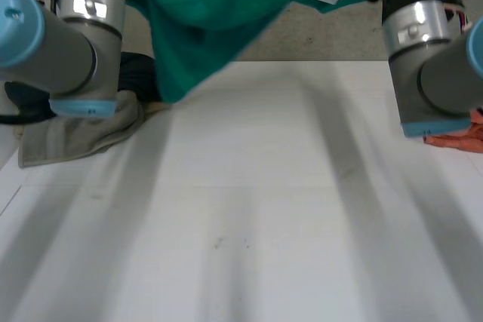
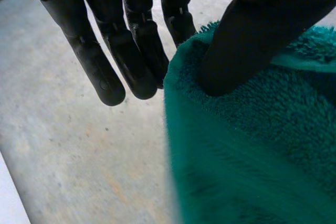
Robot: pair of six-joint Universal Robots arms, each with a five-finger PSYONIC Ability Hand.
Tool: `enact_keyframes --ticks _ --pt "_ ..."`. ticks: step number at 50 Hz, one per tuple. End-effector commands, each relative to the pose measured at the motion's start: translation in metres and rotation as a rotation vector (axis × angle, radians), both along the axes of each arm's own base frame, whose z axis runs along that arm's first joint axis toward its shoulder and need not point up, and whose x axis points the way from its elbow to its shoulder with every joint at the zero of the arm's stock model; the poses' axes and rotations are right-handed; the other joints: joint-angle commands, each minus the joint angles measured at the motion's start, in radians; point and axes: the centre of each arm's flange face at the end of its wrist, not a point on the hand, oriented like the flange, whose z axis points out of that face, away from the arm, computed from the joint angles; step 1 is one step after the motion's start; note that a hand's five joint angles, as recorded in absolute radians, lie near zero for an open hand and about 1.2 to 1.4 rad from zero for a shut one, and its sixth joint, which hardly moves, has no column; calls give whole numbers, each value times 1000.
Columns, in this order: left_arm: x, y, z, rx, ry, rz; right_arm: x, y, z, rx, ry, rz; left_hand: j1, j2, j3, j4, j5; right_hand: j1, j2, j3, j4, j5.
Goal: Fold the laundry.
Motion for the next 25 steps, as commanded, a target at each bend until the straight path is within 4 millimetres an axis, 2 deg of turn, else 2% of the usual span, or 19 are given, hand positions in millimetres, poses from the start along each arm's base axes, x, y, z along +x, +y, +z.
enact_keyframes --ticks 1,2,3,4,6,9,10,11,13,14,17,18,19,21,25 --pt "1 19 -80 229 -96 -30 -28 2 -90 250 139 6 244 197 202 194 245 400 218 213 208 234" --pt "1 22 -88 252 -105 -33 -31 3 -99 276 156 10 244 197 202 194 245 400 218 213 208 234" --pt "0 25 -96 272 -116 -39 -35 9 -117 325 183 18 244 197 202 194 245 400 218 213 208 234" --pt "-5 35 -116 326 -146 -58 -36 13 -126 351 197 25 244 197 202 194 245 400 218 213 208 234" --pt "-7 42 -126 353 -161 -68 -39 25 -150 427 223 42 244 197 202 194 245 400 218 213 208 234" --pt "-9 55 -150 420 -196 -86 -43 37 -169 495 243 42 244 197 202 194 245 400 218 213 208 234" --pt "-9 58 -154 432 -205 -88 -47 43 -179 536 254 39 244 197 202 194 245 323 140 136 130 156" --pt "-7 63 -164 461 -220 -91 -49 46 -184 559 262 36 244 197 202 194 245 235 52 48 42 68" --pt "-5 66 -170 480 -231 -91 -55 51 -191 596 277 25 244 197 202 194 245 0 -182 -187 -192 -166" --pt "-5 68 -172 487 -234 -91 -60 55 -191 622 293 13 244 197 202 194 245 -213 -396 -400 -406 -380" --pt "-2 73 -177 504 -243 -91 -69 56 -183 648 313 -13 244 197 202 194 245 -382 -565 -569 -574 -548" --pt "-1 75 -178 509 -245 -91 -75 56 -177 669 321 -29 244 197 202 194 245 -554 -737 -741 -747 -721" --pt "1 77 -179 518 -250 -89 -76 56 -173 678 322 -31 244 197 202 194 245 -632 -814 -818 -824 -798" --pt "3 80 -177 518 -250 -89 -78 57 -164 698 322 -31 244 197 202 194 245 -697 -879 -884 -889 -863" --pt "6 88 -174 520 -251 -92 -78 57 -135 736 308 -21 244 197 202 194 245 -723 -906 -910 -916 -890"
